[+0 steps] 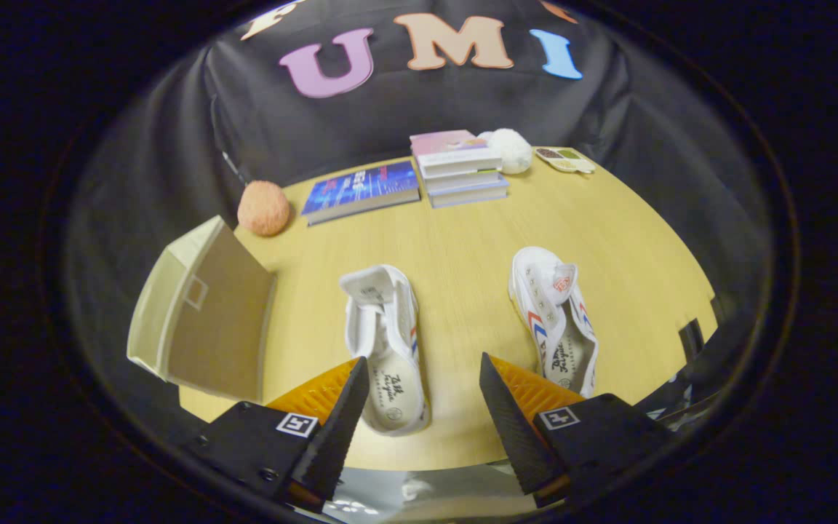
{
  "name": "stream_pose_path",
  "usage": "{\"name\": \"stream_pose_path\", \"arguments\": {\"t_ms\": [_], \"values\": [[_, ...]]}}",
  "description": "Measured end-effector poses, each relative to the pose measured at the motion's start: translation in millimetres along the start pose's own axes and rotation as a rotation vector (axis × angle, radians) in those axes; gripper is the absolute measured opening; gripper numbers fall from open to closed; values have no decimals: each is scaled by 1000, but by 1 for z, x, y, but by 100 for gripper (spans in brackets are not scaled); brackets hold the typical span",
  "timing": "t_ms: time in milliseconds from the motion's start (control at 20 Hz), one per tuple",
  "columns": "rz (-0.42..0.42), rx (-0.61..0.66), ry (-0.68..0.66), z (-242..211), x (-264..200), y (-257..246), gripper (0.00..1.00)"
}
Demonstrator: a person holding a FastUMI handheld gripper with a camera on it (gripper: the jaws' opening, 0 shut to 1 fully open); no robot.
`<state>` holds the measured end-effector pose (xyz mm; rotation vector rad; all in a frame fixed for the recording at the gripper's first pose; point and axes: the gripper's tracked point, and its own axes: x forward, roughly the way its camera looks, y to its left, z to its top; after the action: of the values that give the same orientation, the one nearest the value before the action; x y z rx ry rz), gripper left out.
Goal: Open the storage box then place both shoes into the box .Put the left shoe in first, then the right shoe, with the right side of both shoes facing outward in a uniform manner.
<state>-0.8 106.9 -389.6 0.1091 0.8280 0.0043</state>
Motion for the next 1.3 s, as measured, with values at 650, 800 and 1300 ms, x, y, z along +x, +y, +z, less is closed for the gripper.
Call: {"name": "stream_pose_path", "arguments": {"t_ms": [650, 800, 1300], "values": [[24, -134, 134, -18, 84, -2, 78], [22, -148, 108, -2, 99, 0, 73], [77, -184, 12, 32, 137, 7, 71]]}}
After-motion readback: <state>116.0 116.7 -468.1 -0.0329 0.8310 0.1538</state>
